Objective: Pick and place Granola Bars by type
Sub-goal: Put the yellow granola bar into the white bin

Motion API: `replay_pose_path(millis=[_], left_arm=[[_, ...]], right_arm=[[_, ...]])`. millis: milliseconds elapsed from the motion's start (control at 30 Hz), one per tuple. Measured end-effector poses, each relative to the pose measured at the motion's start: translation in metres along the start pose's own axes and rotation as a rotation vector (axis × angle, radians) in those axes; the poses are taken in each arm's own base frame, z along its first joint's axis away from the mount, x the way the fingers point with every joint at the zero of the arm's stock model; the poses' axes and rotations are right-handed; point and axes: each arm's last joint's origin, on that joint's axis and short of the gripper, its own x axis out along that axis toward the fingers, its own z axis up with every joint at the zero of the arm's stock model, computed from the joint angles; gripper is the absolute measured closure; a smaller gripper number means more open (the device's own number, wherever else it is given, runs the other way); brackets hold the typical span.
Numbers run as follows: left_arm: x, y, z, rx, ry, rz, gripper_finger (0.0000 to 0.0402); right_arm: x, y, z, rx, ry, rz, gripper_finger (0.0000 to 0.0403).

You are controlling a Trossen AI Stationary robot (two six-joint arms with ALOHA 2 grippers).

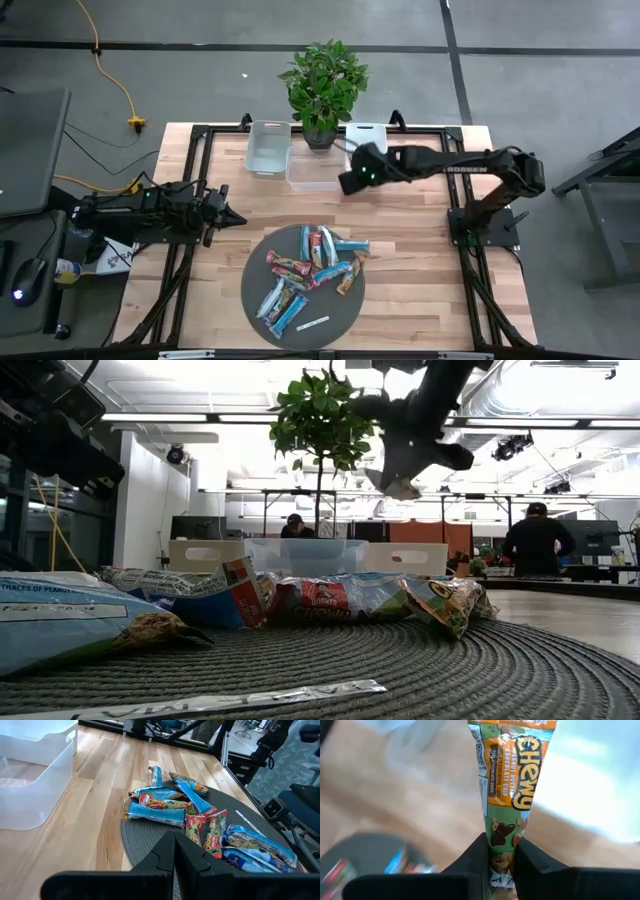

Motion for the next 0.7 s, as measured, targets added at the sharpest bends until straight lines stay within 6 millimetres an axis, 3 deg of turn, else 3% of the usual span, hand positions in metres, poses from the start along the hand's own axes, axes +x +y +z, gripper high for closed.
replay_pose_path(millis=[367, 700], left_arm=[[0.0, 0.0, 0.0, 0.0, 0.0, 0.001, 0.0401], [0.0, 0.0, 0.0, 0.0, 0.0, 0.004, 0.0401]], right_arm=[[0.022, -0.048, 0.045, 0.098, -0.101, -0.194, 0.0354], [0.058, -0.088, 0.033, 0.173, -0.041, -0.172, 0.0351]])
